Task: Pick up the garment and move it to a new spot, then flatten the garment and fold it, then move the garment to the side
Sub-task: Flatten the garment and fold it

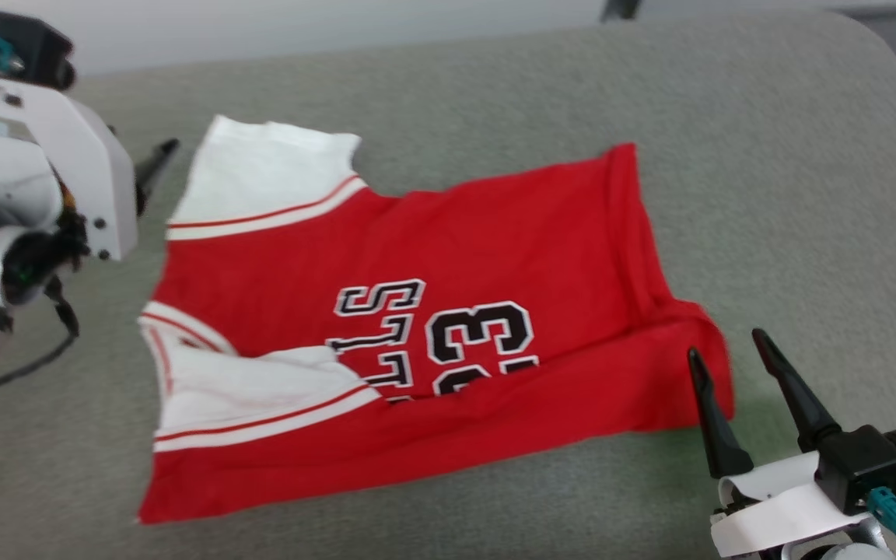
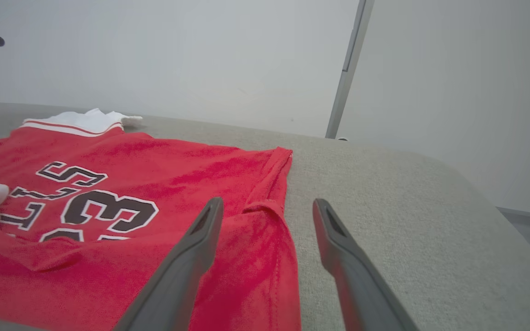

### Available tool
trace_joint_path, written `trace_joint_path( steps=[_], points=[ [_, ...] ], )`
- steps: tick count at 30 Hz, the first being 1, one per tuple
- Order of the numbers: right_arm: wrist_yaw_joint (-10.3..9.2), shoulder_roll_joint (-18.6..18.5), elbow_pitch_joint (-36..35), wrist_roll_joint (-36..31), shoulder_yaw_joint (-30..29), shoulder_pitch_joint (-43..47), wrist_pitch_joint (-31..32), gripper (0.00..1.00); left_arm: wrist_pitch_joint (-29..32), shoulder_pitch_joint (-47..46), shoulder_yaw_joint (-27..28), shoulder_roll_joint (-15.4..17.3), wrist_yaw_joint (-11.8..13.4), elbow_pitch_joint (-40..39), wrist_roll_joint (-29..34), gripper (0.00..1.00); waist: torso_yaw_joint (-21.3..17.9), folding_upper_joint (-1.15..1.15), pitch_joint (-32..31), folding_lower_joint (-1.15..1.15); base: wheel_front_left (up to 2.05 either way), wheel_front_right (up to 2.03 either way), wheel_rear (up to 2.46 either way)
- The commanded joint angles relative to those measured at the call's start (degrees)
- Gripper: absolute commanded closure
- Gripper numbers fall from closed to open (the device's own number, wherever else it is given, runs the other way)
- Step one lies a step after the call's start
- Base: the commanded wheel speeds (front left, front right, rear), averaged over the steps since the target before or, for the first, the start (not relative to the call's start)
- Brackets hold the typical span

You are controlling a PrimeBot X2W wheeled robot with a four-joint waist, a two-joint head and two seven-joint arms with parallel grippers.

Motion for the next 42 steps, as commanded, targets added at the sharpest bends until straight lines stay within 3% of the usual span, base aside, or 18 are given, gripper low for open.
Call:
trace_joint_path(
  steps=[1, 5, 15, 27, 42],
  points=[
    [-0.09, -0.14, 0.33, -0.15, -0.05, -0.15, -0.36, 0.00, -0.02, -0.83, 0.14, -0.22, -0.20, 0.28, 0.23, 0.00, -4.00, 0.00, 3.93, 0.00, 0.00, 0.00, 0.00],
    [-0.09, 0.15, 1.67, 0.24, -0.14, -1.56, -0.47, 0.00, 0.83, -1.79, -0.15, -0.37, -0.42, 2.33, 0.40, 0.00, -4.62, 0.00, 4.86, 0.00, 0.00, 0.00, 0.00],
    [-0.09, 0.58, -5.05, 0.40, -0.64, -0.98, -0.58, 0.00, 4.24, -5.15, -2.29, -0.41, -2.26, 7.09, 2.06, 0.00, -4.64, 0.00, 6.88, 0.00, 0.00, 0.00, 0.00],
    [-0.09, 2.71, -4.85, 1.49, 0.52, -1.46, -0.60, 0.00, 13.21, -14.43, -4.49, 0.32, -5.32, 11.92, 4.21, 0.00, -8.40, 0.00, 11.67, 0.00, 0.00, 0.00, 0.00],
    [-0.09, 3.77, -4.14, 2.76, 2.17, -2.54, -0.60, 0.00, 26.35, -20.71, -6.94, 2.59, -7.01, 17.29, 4.16, 0.00, -12.22, 0.00, 17.44, 0.00, 0.00, 0.00, 0.00]
  ],
)
